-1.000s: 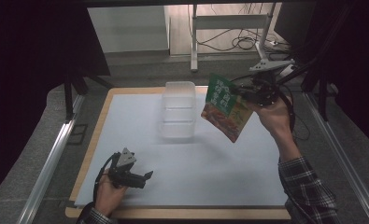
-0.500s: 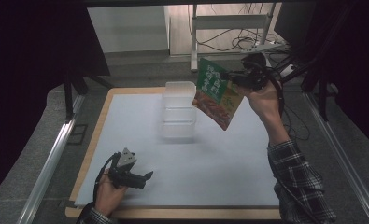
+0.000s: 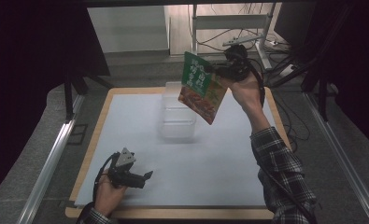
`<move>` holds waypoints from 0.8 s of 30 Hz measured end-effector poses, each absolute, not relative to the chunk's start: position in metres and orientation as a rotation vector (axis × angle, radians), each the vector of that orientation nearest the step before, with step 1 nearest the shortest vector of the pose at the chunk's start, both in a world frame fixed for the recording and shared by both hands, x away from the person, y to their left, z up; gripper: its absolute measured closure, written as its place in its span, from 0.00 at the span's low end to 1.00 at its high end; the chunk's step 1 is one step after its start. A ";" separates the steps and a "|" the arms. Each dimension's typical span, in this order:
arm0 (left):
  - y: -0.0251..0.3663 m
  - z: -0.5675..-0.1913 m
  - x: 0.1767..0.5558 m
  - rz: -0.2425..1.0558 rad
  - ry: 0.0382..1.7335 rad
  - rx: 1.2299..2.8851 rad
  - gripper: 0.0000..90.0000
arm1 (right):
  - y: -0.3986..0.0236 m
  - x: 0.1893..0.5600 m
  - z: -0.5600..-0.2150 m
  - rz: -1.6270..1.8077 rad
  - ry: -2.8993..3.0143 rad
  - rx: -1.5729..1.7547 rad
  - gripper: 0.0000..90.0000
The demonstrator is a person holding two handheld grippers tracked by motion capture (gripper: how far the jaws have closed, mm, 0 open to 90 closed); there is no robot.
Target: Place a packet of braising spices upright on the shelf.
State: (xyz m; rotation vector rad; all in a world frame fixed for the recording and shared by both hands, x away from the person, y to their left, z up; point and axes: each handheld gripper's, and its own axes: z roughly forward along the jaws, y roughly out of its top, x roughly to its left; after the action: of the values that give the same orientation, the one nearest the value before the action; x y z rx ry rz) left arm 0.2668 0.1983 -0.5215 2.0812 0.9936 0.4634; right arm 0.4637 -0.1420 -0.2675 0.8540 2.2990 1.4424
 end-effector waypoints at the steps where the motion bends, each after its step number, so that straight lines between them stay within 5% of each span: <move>1: 0.199 -0.521 0.267 0.459 0.995 2.078 0.00 | -0.139 0.466 -0.267 1.445 2.298 0.849 0.99; 24: 0.201 -0.520 0.266 0.458 0.998 2.070 0.00 | -0.089 0.513 -0.275 1.508 2.264 0.803 0.99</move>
State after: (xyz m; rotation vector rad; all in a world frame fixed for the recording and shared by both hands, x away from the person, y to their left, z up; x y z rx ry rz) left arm 0.2665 0.2008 -0.5202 2.0700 0.9981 0.4581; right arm 0.5132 -0.0888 -0.2751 0.8030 2.2643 1.5079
